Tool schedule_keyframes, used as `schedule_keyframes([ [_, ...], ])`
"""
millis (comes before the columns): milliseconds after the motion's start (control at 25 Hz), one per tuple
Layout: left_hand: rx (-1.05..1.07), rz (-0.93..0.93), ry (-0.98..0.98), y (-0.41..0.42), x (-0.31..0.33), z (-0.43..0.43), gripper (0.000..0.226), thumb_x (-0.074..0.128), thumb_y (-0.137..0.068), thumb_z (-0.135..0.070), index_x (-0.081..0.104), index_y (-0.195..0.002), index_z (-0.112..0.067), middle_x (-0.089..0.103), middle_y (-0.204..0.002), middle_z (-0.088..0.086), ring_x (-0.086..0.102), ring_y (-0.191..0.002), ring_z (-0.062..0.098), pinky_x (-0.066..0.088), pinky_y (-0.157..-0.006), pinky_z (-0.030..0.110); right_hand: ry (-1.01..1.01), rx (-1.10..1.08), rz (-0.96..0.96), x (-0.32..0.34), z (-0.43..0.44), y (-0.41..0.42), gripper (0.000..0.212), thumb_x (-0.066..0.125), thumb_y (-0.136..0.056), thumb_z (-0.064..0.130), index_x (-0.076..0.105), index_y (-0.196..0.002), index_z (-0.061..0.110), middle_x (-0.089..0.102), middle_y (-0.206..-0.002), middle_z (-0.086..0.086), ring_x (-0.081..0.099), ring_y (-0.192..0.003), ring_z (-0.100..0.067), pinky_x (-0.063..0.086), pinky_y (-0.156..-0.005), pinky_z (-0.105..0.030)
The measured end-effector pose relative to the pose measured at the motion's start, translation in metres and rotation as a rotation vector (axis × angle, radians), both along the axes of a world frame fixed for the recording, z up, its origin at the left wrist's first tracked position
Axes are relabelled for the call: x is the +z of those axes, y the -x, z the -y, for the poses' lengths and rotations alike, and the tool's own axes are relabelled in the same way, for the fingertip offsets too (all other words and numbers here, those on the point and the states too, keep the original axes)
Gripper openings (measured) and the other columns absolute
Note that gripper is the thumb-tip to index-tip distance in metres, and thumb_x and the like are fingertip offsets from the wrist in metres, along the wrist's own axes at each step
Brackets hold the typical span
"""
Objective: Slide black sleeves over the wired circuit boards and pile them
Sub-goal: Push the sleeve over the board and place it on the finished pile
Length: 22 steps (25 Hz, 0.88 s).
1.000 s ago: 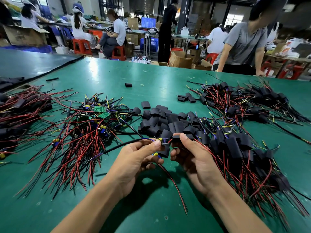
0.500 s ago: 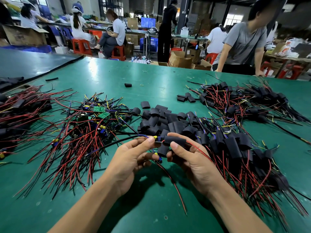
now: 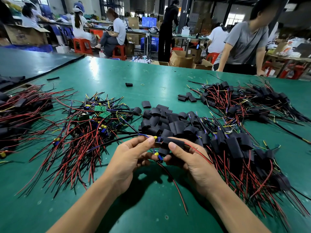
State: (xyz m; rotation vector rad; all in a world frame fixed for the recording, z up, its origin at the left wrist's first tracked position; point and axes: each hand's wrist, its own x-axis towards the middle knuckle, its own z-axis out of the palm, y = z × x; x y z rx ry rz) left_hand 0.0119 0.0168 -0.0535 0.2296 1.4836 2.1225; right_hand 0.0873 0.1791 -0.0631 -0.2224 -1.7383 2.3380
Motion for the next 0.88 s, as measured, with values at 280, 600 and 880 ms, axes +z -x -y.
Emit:
schedule_keyframes([
  [280,-0.028,0.049,0.000,0.0034,0.0000,-0.0008,0.043,0.074,-0.071,-0.032,0.070,-0.105,-0.007,0.075,-0.093,0.004,0.064,-0.060,0.011,0.049,-0.054,0.018,0.012,-0.040,0.005,0.0012,-0.0022,-0.0003,0.038,0.083,-0.071,0.028,0.077,-0.105,0.015,0.076,-0.094,-0.010,0.071,-0.072,-0.021,0.057,-0.070,-0.028],
  [600,-0.078,0.069,0.011,0.0051,-0.0033,-0.0002,0.033,0.074,-0.075,-0.032,0.071,-0.100,-0.011,0.071,-0.092,0.005,0.063,-0.059,0.011,0.048,-0.053,0.020,0.140,0.115,0.033,0.0068,0.0014,-0.0037,0.026,0.073,-0.085,0.021,0.076,-0.109,0.012,0.075,-0.099,-0.015,0.072,-0.073,-0.020,0.058,-0.071,-0.030],
  [880,0.110,-0.232,0.145,-0.0020,-0.0058,-0.0044,0.036,0.069,-0.081,-0.037,0.067,-0.093,-0.003,0.070,-0.076,0.005,0.060,-0.055,0.013,0.045,-0.049,0.020,0.075,0.117,0.005,0.0017,0.0053,-0.0034,0.036,0.074,-0.084,0.031,0.073,-0.115,0.013,0.074,-0.109,-0.017,0.070,-0.076,-0.020,0.057,-0.078,-0.034],
])
